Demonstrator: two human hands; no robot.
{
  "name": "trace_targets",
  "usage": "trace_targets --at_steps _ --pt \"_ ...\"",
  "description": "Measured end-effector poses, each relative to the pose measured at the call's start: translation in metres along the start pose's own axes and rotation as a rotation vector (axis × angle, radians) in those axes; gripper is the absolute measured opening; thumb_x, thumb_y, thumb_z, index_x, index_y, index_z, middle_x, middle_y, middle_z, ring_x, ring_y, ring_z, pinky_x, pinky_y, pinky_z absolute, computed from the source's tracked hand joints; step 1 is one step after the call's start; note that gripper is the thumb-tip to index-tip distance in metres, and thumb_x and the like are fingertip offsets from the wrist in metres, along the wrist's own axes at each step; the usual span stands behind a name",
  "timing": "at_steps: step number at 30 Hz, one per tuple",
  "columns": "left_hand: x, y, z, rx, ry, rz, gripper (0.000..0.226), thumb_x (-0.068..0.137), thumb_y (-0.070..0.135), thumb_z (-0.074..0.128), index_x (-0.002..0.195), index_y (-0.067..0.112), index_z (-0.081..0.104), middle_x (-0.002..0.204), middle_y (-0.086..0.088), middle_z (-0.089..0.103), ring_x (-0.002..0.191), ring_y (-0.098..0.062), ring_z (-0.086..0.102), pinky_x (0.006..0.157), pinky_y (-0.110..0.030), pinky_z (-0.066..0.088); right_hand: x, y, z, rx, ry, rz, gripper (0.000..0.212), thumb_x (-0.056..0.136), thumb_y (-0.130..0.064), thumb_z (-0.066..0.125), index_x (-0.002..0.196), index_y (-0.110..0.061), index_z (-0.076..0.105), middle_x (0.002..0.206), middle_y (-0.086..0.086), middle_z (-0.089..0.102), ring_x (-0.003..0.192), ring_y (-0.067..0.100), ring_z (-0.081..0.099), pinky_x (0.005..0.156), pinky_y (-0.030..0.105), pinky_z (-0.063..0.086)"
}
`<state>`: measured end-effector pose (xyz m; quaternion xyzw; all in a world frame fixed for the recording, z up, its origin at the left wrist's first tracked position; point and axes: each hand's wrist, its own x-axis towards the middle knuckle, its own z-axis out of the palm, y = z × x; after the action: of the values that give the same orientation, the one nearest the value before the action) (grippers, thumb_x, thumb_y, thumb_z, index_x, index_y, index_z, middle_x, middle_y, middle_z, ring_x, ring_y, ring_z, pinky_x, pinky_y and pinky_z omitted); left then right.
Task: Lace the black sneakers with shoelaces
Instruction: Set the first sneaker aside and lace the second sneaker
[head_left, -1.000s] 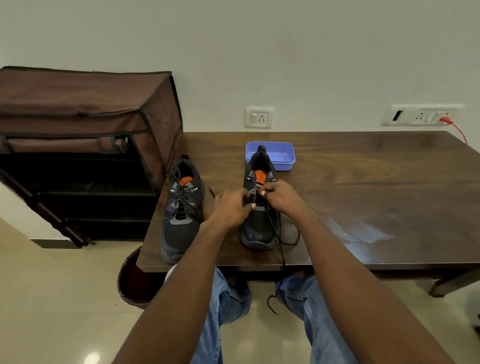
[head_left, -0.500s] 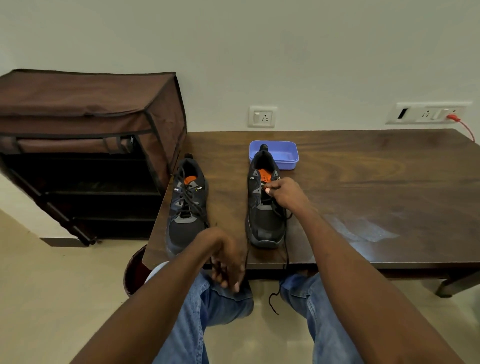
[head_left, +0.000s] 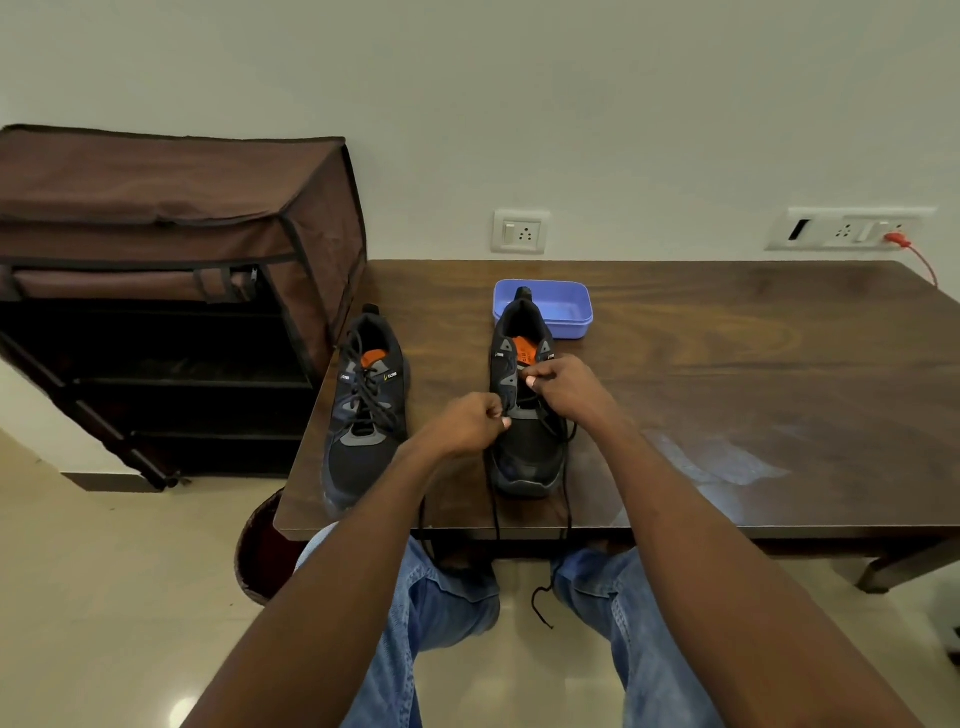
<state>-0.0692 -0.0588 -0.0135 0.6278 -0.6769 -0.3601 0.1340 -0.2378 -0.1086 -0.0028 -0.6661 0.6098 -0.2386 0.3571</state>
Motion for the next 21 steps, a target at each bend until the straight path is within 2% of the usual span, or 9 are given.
trace_targets --at_steps 2,5,8,9,11,14,17,19,21 --pt "-0.004 0.002 -0.006 -0.079 -0.057 -0.013 0.024 0.098 0.020 0.059 0.076 0.015 0.052 0.071 -0.003 0.058 0.067 -0.019 0.057 0.063 -0.029 0.046 0.000 0.000 0.002 0.011 0.005 0.003 0.024 0.097 -0.015 0.062 0.118 -0.016 0.073 0.120 0.001 0.071 0.100 0.011 0.060 0.089 0.027 0.047" --pt "-0.022 0.006 -0.018 -0.194 -0.419 -0.053 0.021 0.097 0.009 0.061 0.076 0.013 0.057 0.071 -0.005 0.063 0.057 -0.009 0.059 0.057 -0.020 0.051 0.001 0.001 0.003 0.020 0.025 0.008 0.023 0.096 -0.016 0.063 0.117 -0.017 0.074 0.117 0.000 0.072 0.099 0.012 0.062 0.087 0.027 0.046" --pt "-0.041 0.006 -0.018 -0.087 -0.828 -0.123 0.022 0.095 0.005 0.062 0.075 0.012 0.060 0.071 -0.003 0.069 0.061 -0.008 0.063 0.062 -0.019 0.053 0.001 0.001 0.002 0.027 0.023 0.013 0.023 0.096 -0.016 0.063 0.116 -0.017 0.074 0.117 0.001 0.072 0.102 0.015 0.063 0.091 0.030 0.048" --pt "-0.045 0.005 -0.016 -0.034 -0.924 -0.150 0.023 0.096 0.006 0.061 0.074 0.012 0.060 0.070 -0.002 0.070 0.063 -0.007 0.063 0.063 -0.018 0.053 0.001 0.000 0.002 0.027 0.021 0.013 0.023 0.096 -0.016 0.063 0.116 -0.017 0.074 0.117 0.000 0.072 0.101 0.014 0.063 0.090 0.029 0.048" --pt "-0.049 0.003 -0.011 0.029 -1.008 -0.198 0.023 0.098 0.007 0.059 0.075 0.012 0.060 0.068 0.001 0.071 0.062 -0.006 0.064 0.063 -0.017 0.053 -0.001 -0.001 0.002 0.021 0.023 0.011 0.023 0.097 -0.017 0.063 0.117 -0.018 0.074 0.118 -0.001 0.071 0.098 0.012 0.061 0.089 0.028 0.047" --pt "-0.052 0.005 -0.009 0.061 -1.030 -0.240 0.016 0.097 0.008 0.060 0.081 0.009 0.063 0.068 0.000 0.072 0.061 -0.006 0.066 0.064 -0.018 0.056 -0.004 -0.004 0.003 -0.005 0.042 0.020 0.023 0.097 -0.020 0.062 0.117 -0.021 0.074 0.120 -0.001 0.070 0.097 0.012 0.059 0.086 0.028 0.045" --pt "-0.054 0.002 -0.013 0.101 -0.996 -0.273 0.008 0.096 0.010 0.063 0.090 0.013 0.066 0.076 0.002 0.071 0.070 -0.007 0.066 0.071 -0.020 0.055 -0.006 -0.007 0.002 -0.057 0.033 0.035 0.026 0.099 -0.022 0.060 0.122 -0.023 0.072 0.126 -0.001 0.068 0.102 0.015 0.059 0.086 0.029 0.044" --pt "-0.052 -0.006 -0.020 0.110 -0.815 -0.312 0.007 0.096 0.011 0.063 0.092 0.016 0.066 0.082 0.001 0.068 0.074 -0.008 0.063 0.071 -0.021 0.053 -0.007 -0.008 -0.001 -0.111 0.003 0.027 0.028 0.099 -0.021 0.059 0.124 -0.024 0.070 0.130 0.001 0.066 0.112 0.019 0.060 0.092 0.030 0.046" --pt "-0.044 -0.021 -0.025 0.074 -0.468 -0.392 0.011 0.098 0.010 0.060 0.088 0.010 0.064 0.079 -0.005 0.065 0.067 -0.012 0.063 0.067 -0.025 0.056 -0.009 -0.008 -0.006 -0.078 0.000 0.007 0.030 0.096 -0.014 0.061 0.125 -0.021 0.070 0.130 0.000 0.066 0.118 0.019 0.060 0.097 0.030 0.047"
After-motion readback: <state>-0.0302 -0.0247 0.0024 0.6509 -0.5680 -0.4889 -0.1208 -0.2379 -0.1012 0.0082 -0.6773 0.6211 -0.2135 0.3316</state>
